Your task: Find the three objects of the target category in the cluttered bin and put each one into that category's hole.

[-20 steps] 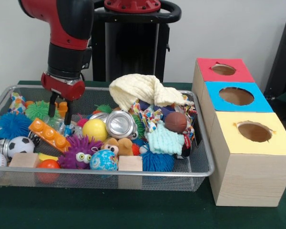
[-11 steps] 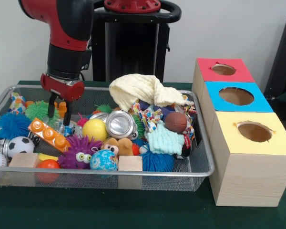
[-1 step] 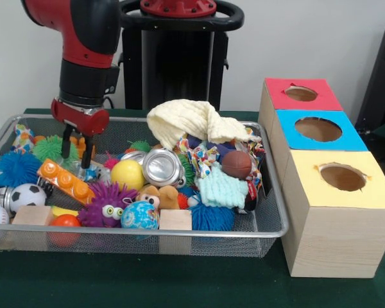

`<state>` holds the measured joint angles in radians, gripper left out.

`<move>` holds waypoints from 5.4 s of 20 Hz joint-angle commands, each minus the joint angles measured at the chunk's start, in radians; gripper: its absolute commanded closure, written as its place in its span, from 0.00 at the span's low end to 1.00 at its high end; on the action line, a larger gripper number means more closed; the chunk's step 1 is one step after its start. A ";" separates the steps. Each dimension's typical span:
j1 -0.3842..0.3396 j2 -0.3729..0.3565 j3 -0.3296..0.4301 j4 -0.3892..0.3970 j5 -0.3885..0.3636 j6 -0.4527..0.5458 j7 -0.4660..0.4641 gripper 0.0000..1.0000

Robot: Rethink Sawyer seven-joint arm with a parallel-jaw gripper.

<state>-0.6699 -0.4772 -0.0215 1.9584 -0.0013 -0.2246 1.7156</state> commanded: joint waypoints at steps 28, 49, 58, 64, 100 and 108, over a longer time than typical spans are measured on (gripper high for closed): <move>-0.292 0.141 0.433 0.052 -0.117 -0.186 0.284 0.00; -0.329 0.146 0.490 0.048 -0.109 -0.079 0.206 0.00; -0.140 0.041 0.281 0.022 -0.040 -0.017 0.118 1.00; 0.011 -0.006 0.111 -0.010 0.046 0.086 0.088 1.00; -0.001 0.026 0.008 -0.074 -0.080 0.076 0.127 1.00; -0.019 0.034 0.023 -0.073 -0.135 0.049 0.122 0.00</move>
<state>-0.6664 -0.4746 -0.0453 1.9490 -0.0792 -0.1033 1.7156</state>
